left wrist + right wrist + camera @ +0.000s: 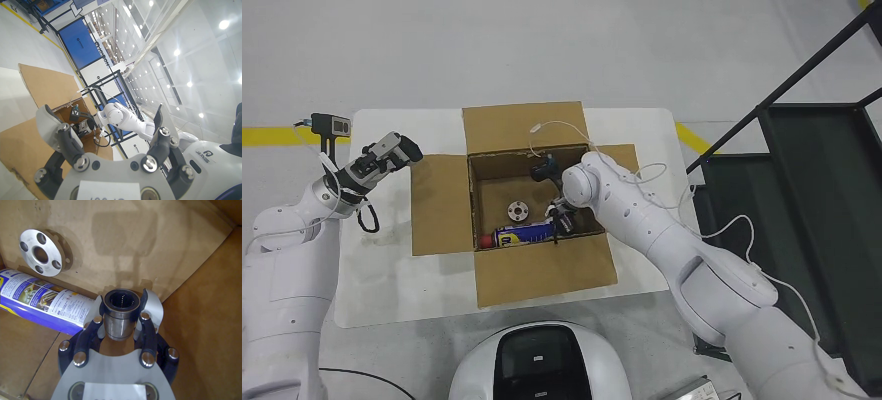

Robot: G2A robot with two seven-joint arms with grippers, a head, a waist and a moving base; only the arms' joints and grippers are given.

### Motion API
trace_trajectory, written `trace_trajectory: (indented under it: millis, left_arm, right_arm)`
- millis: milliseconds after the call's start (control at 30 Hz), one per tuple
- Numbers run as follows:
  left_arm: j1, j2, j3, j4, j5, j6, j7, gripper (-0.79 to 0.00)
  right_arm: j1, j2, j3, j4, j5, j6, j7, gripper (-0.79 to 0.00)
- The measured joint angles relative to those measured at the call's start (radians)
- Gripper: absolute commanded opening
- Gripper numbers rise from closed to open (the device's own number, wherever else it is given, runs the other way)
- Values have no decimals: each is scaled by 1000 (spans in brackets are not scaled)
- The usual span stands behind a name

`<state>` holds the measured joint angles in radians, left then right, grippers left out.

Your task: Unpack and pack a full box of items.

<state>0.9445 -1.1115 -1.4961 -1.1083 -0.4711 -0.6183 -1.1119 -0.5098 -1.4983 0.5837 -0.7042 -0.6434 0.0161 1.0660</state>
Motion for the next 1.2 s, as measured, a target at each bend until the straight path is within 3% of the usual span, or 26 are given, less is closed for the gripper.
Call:
trace_trajectory:
  millis: [267,667,967,1033,1067,1100,1200]
  left_arm:
    - [0,0,0,0,0,0,0,0]
    - [0,0,0,0,0,0,0,0]
    - [0,0,0,0,0,0,0,0]
    - [0,0,0,0,0,0,0,0]
    - [0,0,0,0,0,0,0,0]
    - [0,0,0,0,0,0,0,0]
    - [0,0,0,0,0,0,0,0]
  right_arm:
    - [1,7,23,-66,-37,3,-30,-785]
    - [-137,94,145,-377,-207,15,-124,-785]
    - [-209,118,193,-427,-244,9,-104,-785]
    - [-214,118,198,-432,-243,9,-103,-440]
    - [-217,118,200,-432,-245,9,-101,-52]
    - [-218,118,200,-431,-247,9,-99,0]
    - [-217,115,199,-419,-250,10,-89,0]
